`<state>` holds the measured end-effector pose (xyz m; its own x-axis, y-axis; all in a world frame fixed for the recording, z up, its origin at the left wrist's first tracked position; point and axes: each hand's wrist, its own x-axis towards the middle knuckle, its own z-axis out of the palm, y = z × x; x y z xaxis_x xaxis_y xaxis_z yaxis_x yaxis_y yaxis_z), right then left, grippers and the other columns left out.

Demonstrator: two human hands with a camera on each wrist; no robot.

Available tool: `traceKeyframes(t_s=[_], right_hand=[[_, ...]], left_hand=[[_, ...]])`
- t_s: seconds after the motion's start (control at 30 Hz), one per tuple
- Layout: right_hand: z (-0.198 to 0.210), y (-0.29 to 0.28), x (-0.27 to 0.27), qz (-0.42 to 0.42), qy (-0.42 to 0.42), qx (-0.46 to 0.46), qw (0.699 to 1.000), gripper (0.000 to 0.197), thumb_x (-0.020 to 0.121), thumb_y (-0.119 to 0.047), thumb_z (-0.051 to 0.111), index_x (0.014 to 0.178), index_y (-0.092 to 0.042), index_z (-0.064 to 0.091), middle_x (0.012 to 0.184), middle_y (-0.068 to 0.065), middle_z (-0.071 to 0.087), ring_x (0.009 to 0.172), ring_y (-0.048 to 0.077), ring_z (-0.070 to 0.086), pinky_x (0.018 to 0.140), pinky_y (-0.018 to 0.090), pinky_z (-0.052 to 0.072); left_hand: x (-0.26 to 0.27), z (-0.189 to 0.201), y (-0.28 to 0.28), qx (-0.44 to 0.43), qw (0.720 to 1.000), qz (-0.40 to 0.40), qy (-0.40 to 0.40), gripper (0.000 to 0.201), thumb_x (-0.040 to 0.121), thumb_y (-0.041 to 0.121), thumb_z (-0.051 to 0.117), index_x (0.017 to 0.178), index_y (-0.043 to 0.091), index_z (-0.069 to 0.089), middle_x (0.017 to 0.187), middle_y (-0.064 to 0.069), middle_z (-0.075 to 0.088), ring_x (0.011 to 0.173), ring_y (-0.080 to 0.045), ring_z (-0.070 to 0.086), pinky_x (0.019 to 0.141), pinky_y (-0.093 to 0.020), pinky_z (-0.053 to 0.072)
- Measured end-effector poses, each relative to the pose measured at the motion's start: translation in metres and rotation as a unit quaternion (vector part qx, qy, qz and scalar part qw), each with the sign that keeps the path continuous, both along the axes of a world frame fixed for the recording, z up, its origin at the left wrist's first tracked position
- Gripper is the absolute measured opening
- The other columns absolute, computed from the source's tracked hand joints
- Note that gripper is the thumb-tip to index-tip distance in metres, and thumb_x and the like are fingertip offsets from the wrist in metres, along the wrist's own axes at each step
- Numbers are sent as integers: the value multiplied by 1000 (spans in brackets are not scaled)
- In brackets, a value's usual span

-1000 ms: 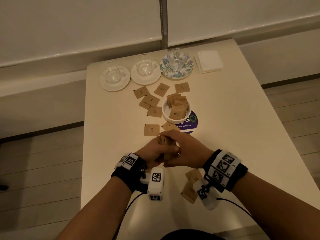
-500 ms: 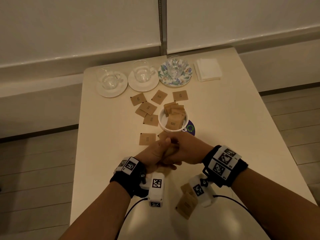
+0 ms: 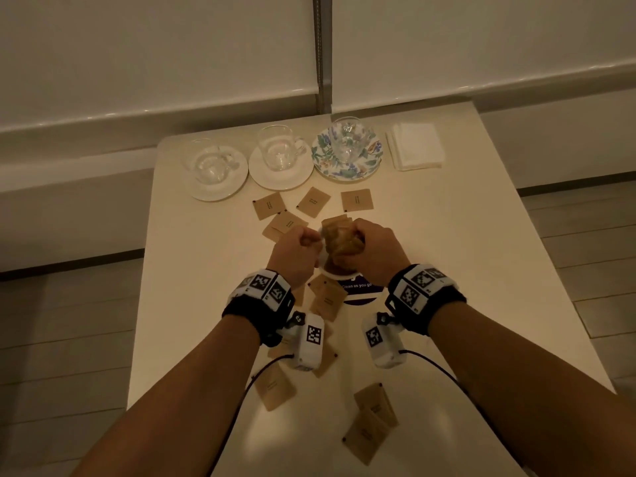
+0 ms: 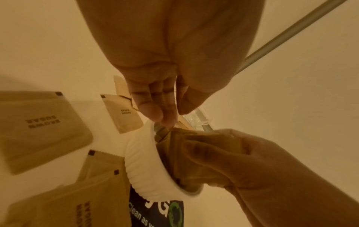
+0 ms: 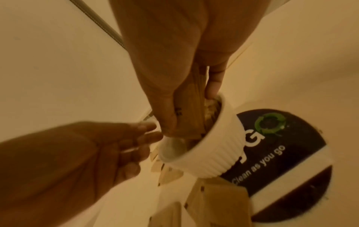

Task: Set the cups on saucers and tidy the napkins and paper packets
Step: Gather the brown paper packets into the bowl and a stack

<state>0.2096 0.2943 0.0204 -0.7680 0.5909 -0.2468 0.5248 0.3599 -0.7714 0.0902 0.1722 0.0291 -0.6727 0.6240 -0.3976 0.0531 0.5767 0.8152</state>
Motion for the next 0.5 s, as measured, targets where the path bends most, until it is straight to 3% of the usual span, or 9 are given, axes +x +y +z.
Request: traceKeyframes(t_s=[0.13, 0.3, 0.37, 0.43, 0.5], right_hand=[[-11, -10, -9, 68, -54, 95, 992, 41, 75, -34, 77, 108, -26, 54, 99, -3, 65, 86, 20, 62, 79, 33, 51], [-16, -14, -15, 115, -64, 188, 973, 42, 77, -41, 74, 113, -26, 58, 121, -7, 60, 105, 17, 58, 91, 38, 49], [-15, -9, -14, 124, -52, 154, 979, 45, 76, -41, 75, 114, -23, 62, 132, -6, 54, 114, 15, 53, 97, 37, 47], [-11, -4, -11, 137, -24, 96, 986, 45, 75, -36, 77, 115, -20, 63, 134, -5, 53, 118, 15, 49, 102, 36, 44], [-6, -1, -8, 151, -1, 70, 986, 45, 76, -31, 76, 117, -20, 62, 130, -2, 55, 116, 16, 49, 99, 33, 44]], left_hand=[[6, -2, 5, -37, 994, -55, 91, 15, 93, 15, 60, 106, 14, 66, 104, -2, 67, 96, -19, 62, 85, -33, 52], [9, 0, 8, -57, 988, -99, 100, 25, 92, 15, 55, 113, 17, 68, 103, 0, 69, 95, -17, 63, 83, -29, 51], [6, 1, 9, -53, 989, -110, 84, 26, 93, 18, 54, 115, 18, 67, 104, 1, 68, 97, -16, 62, 83, -27, 50], [5, 2, 9, -51, 988, -117, 82, 25, 93, 28, 57, 113, 19, 67, 96, 5, 66, 95, -15, 62, 78, -23, 47], [5, 2, 9, -59, 984, -131, 101, 27, 91, 39, 61, 108, 18, 67, 90, 8, 65, 89, -14, 63, 77, -27, 50]])
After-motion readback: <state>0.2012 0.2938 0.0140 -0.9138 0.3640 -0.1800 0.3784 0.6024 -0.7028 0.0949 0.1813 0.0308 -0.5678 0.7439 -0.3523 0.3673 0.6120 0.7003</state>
